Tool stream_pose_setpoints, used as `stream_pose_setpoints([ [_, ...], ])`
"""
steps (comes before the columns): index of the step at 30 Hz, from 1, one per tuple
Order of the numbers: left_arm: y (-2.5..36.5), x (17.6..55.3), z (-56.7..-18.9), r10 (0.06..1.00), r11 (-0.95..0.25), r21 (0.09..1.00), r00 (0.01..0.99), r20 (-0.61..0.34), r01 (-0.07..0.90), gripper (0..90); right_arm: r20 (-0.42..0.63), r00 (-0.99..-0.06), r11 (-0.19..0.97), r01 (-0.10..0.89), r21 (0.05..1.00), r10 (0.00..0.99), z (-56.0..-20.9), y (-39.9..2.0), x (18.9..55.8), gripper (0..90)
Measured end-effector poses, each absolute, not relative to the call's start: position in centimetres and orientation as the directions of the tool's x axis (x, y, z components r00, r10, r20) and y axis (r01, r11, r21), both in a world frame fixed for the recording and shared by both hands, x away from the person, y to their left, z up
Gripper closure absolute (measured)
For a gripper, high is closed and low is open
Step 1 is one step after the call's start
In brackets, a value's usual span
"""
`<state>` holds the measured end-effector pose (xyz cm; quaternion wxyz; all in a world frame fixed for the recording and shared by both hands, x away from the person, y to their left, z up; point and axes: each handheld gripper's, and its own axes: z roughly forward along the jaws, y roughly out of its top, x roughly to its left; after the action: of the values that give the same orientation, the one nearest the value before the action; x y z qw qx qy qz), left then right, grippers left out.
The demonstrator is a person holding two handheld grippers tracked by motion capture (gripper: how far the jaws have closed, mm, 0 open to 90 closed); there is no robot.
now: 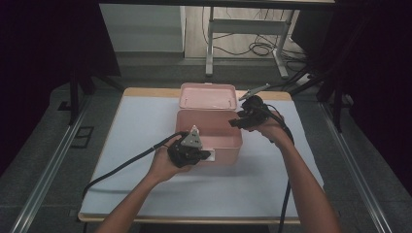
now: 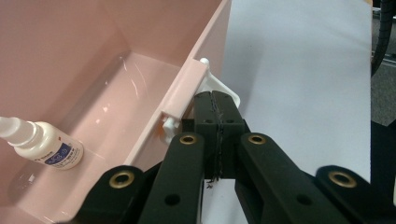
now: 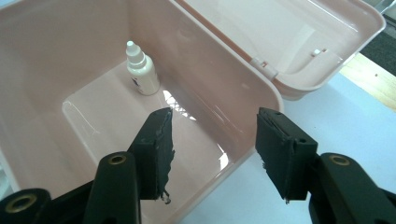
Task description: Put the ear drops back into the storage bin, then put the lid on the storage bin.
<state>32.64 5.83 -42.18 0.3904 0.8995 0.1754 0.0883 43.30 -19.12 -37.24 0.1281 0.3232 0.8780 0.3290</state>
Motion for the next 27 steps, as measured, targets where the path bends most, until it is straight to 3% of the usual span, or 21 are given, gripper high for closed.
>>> stream_pose_setpoints([
  [27,5.8,32.6,-42.2,0.387,-0.632,0.734,0.922,0.022,0.248,90.0,0.007,-0.694,0.502,0.528,0.685,0.72,-37.1,-20.6,44.4,47.4],
])
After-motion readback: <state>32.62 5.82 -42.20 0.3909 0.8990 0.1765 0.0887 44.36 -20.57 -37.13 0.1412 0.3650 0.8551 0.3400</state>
